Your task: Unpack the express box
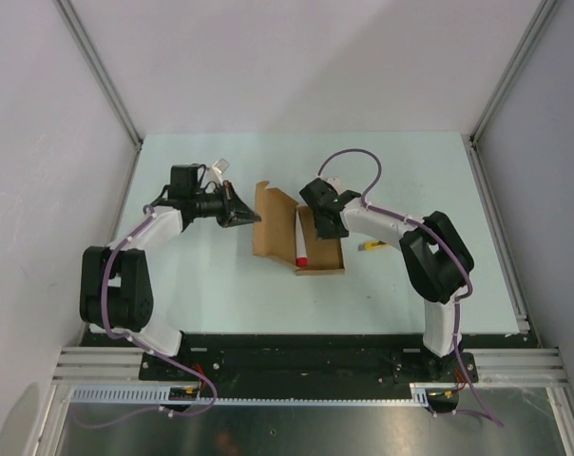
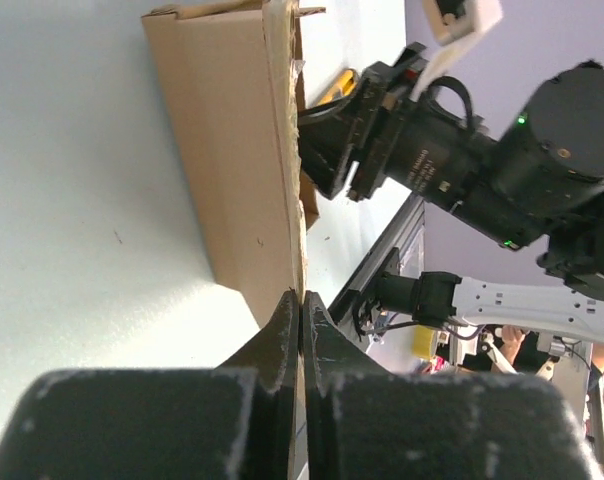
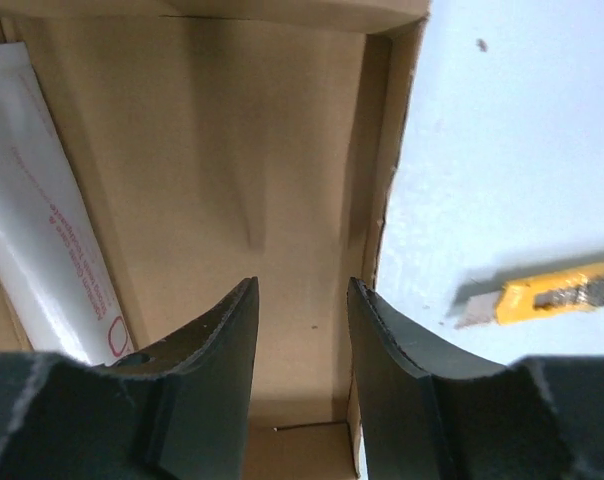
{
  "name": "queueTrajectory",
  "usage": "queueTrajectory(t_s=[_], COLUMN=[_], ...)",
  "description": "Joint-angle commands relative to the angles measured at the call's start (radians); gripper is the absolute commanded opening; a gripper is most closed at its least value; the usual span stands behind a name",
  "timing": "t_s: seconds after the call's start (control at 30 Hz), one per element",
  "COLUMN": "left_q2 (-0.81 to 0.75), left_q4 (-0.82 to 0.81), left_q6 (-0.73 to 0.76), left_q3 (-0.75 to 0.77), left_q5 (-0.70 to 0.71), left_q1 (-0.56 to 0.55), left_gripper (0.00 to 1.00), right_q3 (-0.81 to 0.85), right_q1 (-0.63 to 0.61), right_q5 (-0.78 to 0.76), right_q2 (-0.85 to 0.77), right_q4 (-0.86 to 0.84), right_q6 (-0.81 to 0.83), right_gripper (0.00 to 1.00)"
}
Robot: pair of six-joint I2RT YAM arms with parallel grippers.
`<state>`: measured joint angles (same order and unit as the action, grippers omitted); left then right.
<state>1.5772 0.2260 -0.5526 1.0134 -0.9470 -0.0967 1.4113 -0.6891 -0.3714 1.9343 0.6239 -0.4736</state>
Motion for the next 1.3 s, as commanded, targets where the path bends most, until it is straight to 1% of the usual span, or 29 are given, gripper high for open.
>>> queueTrajectory(t_s=[0.0,0.13,0.3,0.57,0.8,0.9,1.03,1.13,1.17,1.27], left_q2=[-0.042,0.003,0.001,0.004,0.012,0.012,0.02,0.021,0.02,0.021], left_q4=[-0.024,-0.025,-0.024,-0.024,-0.024,-0.025,-0.024,-0.025,-0.024,-0.024], left_q6=[-0.021,-0.066,-0.081,-0.104,-0.104,-0.102,-0.104,-0.104,-0.104,-0.102], left_q3=[0.033,0.036,0.047,0.071,0.063,0.063,0.063,0.065,0.065,0.067], left_q5=[-0.055,-0.064,-0.055,-0.03,-0.024,-0.022,-0.027,-0.026,-0.026,-0.026], left_q1=[0.0,-0.011,-0.023,-0.029,-0.034,-0.034,-0.037,-0.037,-0.037,-0.037], left_gripper=[0.0,0.0,0.0,0.0,0.0,0.0,0.0,0.0,0.0,0.0], right_q3=[0.0,-0.002,0.0,-0.002,0.0,0.0,0.0,0.0,0.0,0.0], right_q1=[0.003,0.002,0.002,-0.013,-0.03,-0.035,-0.035,-0.038,-0.046,-0.058], right_q5=[0.086,0.138,0.235,0.328,0.358,0.361,0.362,0.362,0.362,0.345], right_q2=[0.019,-0.012,-0.032,-0.021,-0.008,0.002,0.021,0.041,0.048,0.069], right_q4=[-0.113,-0.171,-0.236,-0.277,-0.297,-0.299,-0.296,-0.291,-0.291,-0.283], right_q6=[0.003,0.006,0.006,0.038,0.052,0.059,0.062,0.056,0.058,0.059], right_gripper=[0.45,0.45,0.46,0.47,0.58,0.59,0.56,0.5,0.42,0.41])
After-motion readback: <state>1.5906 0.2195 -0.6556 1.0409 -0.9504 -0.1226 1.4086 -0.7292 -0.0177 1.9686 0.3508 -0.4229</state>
